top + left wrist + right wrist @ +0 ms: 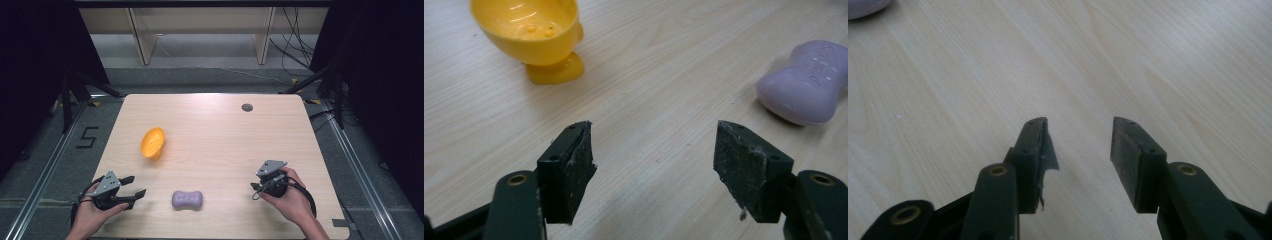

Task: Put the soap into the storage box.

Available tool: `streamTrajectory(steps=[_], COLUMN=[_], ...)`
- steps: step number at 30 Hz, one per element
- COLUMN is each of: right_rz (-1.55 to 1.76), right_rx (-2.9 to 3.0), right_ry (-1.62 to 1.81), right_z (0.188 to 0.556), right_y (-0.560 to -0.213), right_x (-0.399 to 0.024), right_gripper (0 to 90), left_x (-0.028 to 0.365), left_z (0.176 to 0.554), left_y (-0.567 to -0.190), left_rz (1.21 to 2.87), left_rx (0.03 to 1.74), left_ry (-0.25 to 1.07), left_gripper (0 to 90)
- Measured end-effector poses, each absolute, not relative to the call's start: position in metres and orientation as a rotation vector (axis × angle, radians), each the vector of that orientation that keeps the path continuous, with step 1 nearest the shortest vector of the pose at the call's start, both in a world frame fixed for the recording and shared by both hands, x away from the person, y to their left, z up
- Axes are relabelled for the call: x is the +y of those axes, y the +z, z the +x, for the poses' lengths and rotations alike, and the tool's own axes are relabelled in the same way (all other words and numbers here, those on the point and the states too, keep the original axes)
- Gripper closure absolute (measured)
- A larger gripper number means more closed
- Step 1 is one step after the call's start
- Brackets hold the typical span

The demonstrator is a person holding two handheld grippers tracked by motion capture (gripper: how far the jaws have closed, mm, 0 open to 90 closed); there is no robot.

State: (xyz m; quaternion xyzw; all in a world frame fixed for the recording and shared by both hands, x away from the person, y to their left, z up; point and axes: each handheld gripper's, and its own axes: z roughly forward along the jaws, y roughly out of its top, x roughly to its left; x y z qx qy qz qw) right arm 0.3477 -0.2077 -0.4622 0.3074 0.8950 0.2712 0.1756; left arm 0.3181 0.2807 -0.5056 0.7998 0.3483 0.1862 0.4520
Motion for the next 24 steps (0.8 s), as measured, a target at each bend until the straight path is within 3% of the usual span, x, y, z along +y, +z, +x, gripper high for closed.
streamTrajectory(steps=[9,18,24], right_rz=[0.901,0.911,0.917], right_rx=[2.541,2.548,2.558], right_ry=[0.761,0.757,0.748], right_z=[0.347,0.346,0.345], right_y=[-0.463,-0.464,-0.462], right_x=[-0.209,-0.209,-0.212], right_gripper=[57.1,55.2,54.7], left_x=[0.263,0.224,0.200], left_z=[0.318,0.321,0.330], left_y=[-0.495,-0.478,-0.471], left_rz=[2.117,2.221,2.263], left_rx=[0.746,0.518,0.398], left_ry=[0.383,0.232,0.200], left_gripper=[29.9,29.3,26.9])
